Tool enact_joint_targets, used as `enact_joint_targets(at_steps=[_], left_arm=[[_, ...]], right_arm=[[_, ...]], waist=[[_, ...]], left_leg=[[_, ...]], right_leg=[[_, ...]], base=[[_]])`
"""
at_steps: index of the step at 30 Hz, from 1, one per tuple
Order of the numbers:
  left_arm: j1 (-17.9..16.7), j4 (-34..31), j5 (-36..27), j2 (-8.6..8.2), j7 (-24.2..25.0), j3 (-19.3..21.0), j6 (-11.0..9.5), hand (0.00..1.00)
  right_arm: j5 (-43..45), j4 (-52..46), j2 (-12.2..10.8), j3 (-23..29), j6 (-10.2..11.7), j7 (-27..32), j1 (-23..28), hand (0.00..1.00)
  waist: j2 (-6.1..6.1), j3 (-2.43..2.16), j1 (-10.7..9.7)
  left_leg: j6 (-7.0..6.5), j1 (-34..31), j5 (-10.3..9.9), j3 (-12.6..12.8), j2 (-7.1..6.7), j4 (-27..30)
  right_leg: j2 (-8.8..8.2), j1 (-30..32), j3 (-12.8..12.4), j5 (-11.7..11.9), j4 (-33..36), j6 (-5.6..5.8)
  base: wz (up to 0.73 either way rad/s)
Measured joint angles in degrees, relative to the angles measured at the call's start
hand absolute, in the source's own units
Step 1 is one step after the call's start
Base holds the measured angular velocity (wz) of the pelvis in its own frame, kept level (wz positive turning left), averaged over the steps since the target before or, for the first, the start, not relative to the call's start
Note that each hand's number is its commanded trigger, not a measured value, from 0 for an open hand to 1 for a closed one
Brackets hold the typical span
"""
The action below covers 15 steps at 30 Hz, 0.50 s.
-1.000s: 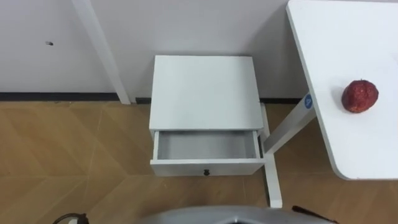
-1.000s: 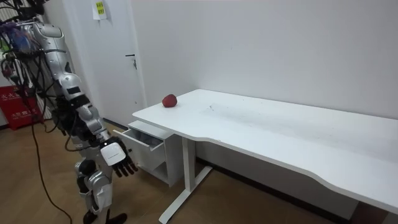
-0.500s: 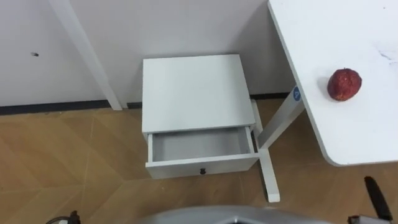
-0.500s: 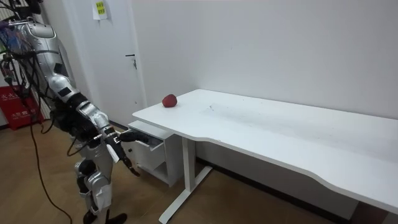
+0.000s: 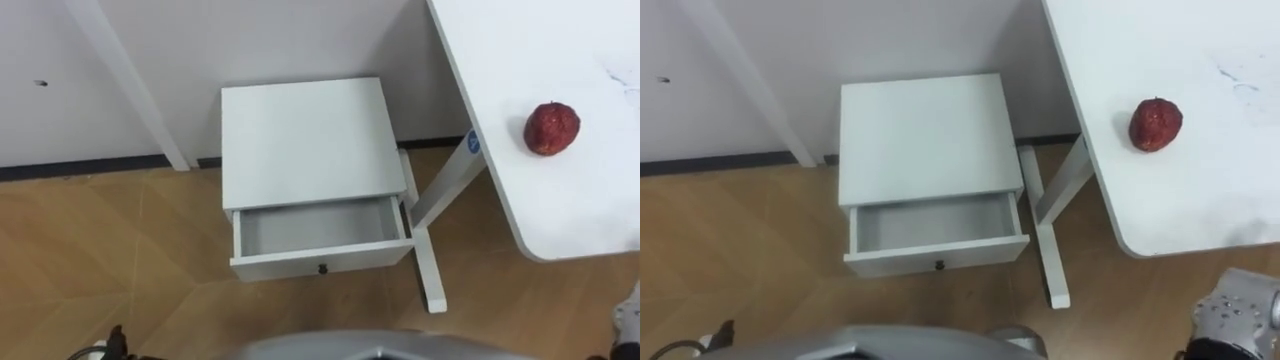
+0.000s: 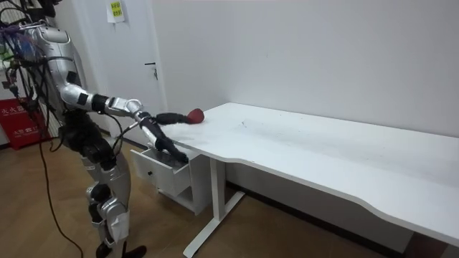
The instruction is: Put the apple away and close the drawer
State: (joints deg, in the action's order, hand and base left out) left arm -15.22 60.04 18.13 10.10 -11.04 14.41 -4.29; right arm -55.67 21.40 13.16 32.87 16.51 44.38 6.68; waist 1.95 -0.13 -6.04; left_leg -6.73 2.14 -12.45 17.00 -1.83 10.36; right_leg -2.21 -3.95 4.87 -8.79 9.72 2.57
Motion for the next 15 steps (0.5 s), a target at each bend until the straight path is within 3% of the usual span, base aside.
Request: enact_joint_targets(at_steps=[9, 12, 15], left_arm=[[-0.38, -0.21, -0.47, 0.69, 0.46, -1.31, -0.18, 0.00], [-0.55, -0.17, -0.48, 0.86, 0.45, -2.79, -0.21, 0.00], [-0.50, 0.04, -0.35, 0.93, 0.47, -4.05, -0.31, 0.00]], right_arm=[[22.11, -12.00, 2.57, -1.09, 0.33, 7.60, -0.44, 0.00], [27.66, -12.15, 4.37, -2.97, 0.68, 7.33, -0.49, 0.00], [33.74, -12.22, 4.41, -4.87, 1.06, 6.65, -0.99, 0.00]], waist=[[1.43, 0.17, 1.56], [1.46, 0.17, 1.77], [1.35, 0.23, 1.96]], left_leg=[[0.37, -0.47, 0.23, 0.15, 0.12, -0.73], [0.37, -0.44, 0.23, 0.08, 0.14, -0.80], [0.37, -0.48, 0.23, 0.05, 0.15, -0.94]], right_leg=[[0.26, 1.08, -0.01, 0.00, -0.08, 0.00], [0.23, 1.00, 0.20, 0.00, -0.13, 0.00], [0.23, 1.06, 0.11, 0.00, -0.15, 0.00]], base=[[-0.02], [0.04], [0.01]])
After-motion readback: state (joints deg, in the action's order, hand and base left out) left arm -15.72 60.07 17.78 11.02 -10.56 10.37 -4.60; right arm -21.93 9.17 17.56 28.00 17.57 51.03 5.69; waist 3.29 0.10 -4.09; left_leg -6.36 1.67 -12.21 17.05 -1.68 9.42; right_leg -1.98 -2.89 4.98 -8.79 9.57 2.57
